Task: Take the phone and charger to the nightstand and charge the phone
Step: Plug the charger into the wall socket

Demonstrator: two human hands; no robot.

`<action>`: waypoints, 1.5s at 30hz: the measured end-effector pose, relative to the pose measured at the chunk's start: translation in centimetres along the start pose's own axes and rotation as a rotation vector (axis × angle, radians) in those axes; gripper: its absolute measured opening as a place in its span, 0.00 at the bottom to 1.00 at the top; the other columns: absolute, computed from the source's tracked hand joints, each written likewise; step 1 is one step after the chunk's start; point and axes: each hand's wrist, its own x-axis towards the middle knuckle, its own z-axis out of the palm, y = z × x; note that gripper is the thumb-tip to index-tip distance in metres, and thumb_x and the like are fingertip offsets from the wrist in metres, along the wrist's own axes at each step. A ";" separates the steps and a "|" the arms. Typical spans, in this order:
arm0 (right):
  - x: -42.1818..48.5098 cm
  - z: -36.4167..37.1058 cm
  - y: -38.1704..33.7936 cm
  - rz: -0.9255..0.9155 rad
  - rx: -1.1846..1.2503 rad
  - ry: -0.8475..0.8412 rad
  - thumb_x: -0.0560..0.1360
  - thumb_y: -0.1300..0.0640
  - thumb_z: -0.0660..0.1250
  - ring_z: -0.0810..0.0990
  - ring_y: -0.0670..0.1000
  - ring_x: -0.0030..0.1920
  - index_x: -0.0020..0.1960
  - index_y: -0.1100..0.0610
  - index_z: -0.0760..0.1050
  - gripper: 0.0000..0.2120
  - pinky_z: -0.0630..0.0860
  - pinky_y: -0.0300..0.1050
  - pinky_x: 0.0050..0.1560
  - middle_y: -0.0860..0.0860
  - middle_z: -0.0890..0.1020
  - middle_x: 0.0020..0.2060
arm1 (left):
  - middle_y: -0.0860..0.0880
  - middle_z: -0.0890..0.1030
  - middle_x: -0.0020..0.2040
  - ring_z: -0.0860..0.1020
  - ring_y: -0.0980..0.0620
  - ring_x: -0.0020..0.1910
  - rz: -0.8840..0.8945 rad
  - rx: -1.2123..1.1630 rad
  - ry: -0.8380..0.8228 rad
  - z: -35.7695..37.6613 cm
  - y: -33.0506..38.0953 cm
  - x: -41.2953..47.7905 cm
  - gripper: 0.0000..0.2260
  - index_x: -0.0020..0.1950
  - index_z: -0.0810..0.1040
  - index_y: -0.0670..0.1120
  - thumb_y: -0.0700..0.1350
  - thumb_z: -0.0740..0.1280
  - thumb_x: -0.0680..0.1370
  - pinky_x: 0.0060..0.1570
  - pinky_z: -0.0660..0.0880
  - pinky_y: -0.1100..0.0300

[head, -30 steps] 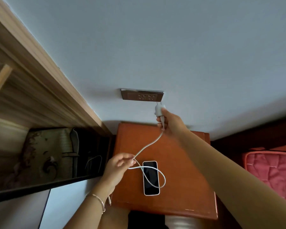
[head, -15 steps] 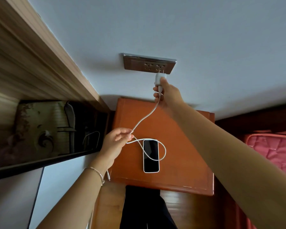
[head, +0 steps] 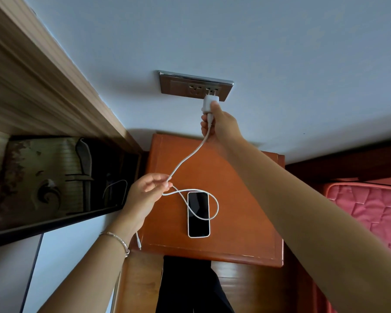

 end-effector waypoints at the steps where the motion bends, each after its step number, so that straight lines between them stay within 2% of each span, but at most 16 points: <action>1: 0.0 0.0 -0.1 -0.004 -0.013 -0.003 0.79 0.50 0.58 0.74 0.48 0.33 0.48 0.62 0.74 0.15 0.73 0.41 0.36 0.51 0.76 0.35 | 0.53 0.85 0.44 0.82 0.56 0.49 0.004 0.000 -0.002 0.0 0.1 0.0 0.06 0.47 0.81 0.53 0.41 0.68 0.75 0.49 0.75 0.62; 4: -0.1 0.1 -0.3 -0.014 -0.011 -0.007 0.79 0.50 0.58 0.75 0.48 0.33 0.44 0.60 0.74 0.15 0.74 0.41 0.37 0.51 0.77 0.35 | 0.52 0.85 0.45 0.82 0.54 0.50 0.005 -0.012 -0.003 -0.1 0.3 0.1 0.08 0.44 0.82 0.55 0.41 0.69 0.74 0.50 0.75 0.60; 8: -0.3 0.2 -0.8 0.006 0.002 0.011 0.79 0.50 0.59 0.77 0.48 0.33 0.43 0.60 0.74 0.14 0.76 0.40 0.38 0.51 0.79 0.35 | 0.54 0.86 0.43 0.82 0.56 0.49 0.008 -0.021 -0.004 -0.4 0.3 0.3 0.08 0.46 0.81 0.54 0.40 0.68 0.75 0.50 0.75 0.60; 12: -0.5 0.5 -1.9 0.074 0.045 0.049 0.78 0.52 0.61 0.76 0.47 0.30 0.41 0.60 0.74 0.13 0.75 0.38 0.33 0.51 0.79 0.33 | 0.54 0.86 0.43 0.82 0.56 0.50 0.013 -0.023 -0.019 -0.3 0.6 0.5 0.08 0.47 0.81 0.54 0.40 0.68 0.75 0.50 0.75 0.60; 16: -0.4 1.0 -3.4 0.183 0.065 0.084 0.78 0.53 0.61 0.74 0.45 0.26 0.46 0.59 0.73 0.10 0.72 0.35 0.25 0.50 0.78 0.31 | 0.53 0.86 0.44 0.82 0.56 0.50 0.031 -0.026 -0.046 0.0 1.1 0.7 0.07 0.47 0.81 0.52 0.40 0.67 0.75 0.49 0.74 0.62; 21: -0.5 0.8 -3.1 0.195 0.029 0.057 0.79 0.53 0.61 0.73 0.46 0.29 0.52 0.61 0.72 0.10 0.72 0.37 0.29 0.51 0.77 0.33 | 0.51 0.85 0.45 0.82 0.55 0.51 0.027 -0.002 -0.053 0.2 1.1 0.7 0.07 0.49 0.80 0.50 0.39 0.67 0.75 0.49 0.74 0.62; 26: -0.2 0.9 -4.4 0.293 0.085 0.013 0.79 0.54 0.58 0.72 0.45 0.26 0.52 0.59 0.72 0.09 0.69 0.32 0.25 0.50 0.76 0.31 | 0.51 0.85 0.46 0.82 0.55 0.51 0.043 0.012 -0.064 0.4 1.3 1.0 0.06 0.49 0.81 0.50 0.40 0.67 0.76 0.51 0.75 0.63; 32: -0.3 0.7 -3.5 0.229 0.005 0.019 0.79 0.53 0.60 0.70 0.46 0.29 0.52 0.61 0.71 0.10 0.68 0.38 0.30 0.51 0.73 0.31 | 0.48 0.84 0.47 0.81 0.54 0.52 0.006 0.033 -0.060 0.8 1.4 1.2 0.06 0.49 0.80 0.49 0.40 0.67 0.75 0.53 0.75 0.60; 39: -0.2 1.4 -4.7 0.324 0.058 0.031 0.80 0.54 0.56 0.68 0.46 0.27 0.44 0.59 0.70 0.10 0.66 0.38 0.29 0.49 0.72 0.29 | 0.51 0.85 0.45 0.82 0.55 0.51 -0.027 0.012 -0.059 0.8 1.8 1.7 0.06 0.48 0.81 0.51 0.40 0.68 0.75 0.51 0.74 0.60; 45: -0.3 0.9 -2.1 0.137 0.021 0.081 0.78 0.54 0.61 0.71 0.48 0.30 0.38 0.61 0.71 0.13 0.69 0.40 0.31 0.53 0.74 0.32 | 0.50 0.85 0.46 0.81 0.55 0.51 -0.044 0.026 -0.042 1.0 2.0 1.6 0.06 0.48 0.81 0.49 0.40 0.67 0.75 0.50 0.74 0.60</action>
